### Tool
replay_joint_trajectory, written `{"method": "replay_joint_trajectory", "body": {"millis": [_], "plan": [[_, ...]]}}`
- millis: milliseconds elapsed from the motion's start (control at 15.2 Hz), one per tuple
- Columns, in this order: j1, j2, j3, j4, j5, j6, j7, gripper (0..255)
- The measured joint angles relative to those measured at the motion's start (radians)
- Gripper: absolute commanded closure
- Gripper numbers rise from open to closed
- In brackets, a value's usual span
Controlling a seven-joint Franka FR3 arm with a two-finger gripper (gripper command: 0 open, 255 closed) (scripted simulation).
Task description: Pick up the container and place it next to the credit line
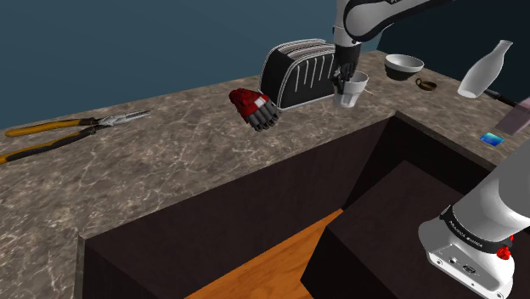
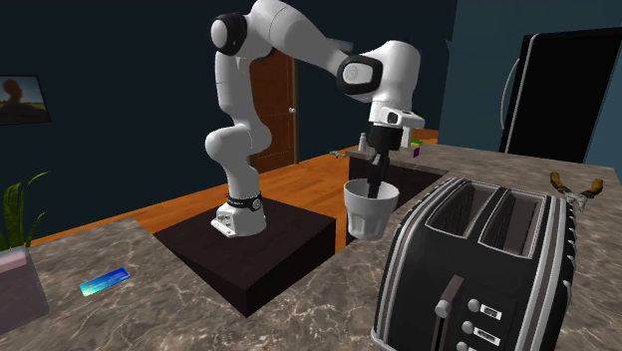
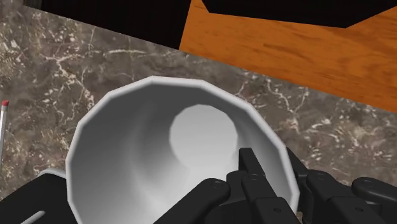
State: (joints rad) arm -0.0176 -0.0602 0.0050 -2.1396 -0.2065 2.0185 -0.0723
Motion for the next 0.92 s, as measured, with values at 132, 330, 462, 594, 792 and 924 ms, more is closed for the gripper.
{"method": "replay_joint_trajectory", "body": {"millis": [132,330,462,594,792,924], "plan": [[0.001,-0.006,0.001,0.021,0.003,-0.026,-0.005,255],[0.001,-0.020,0.000,0.043,0.006,-0.061,-0.013,255],[0.002,-0.029,0.002,0.060,0.008,-0.088,-0.016,255],[0.002,-0.037,0.002,0.077,0.010,-0.113,-0.020,255],[0.004,-0.039,0.005,0.119,0.014,-0.156,-0.026,255],[0.004,-0.041,0.004,0.143,0.015,-0.182,-0.032,255]]}}
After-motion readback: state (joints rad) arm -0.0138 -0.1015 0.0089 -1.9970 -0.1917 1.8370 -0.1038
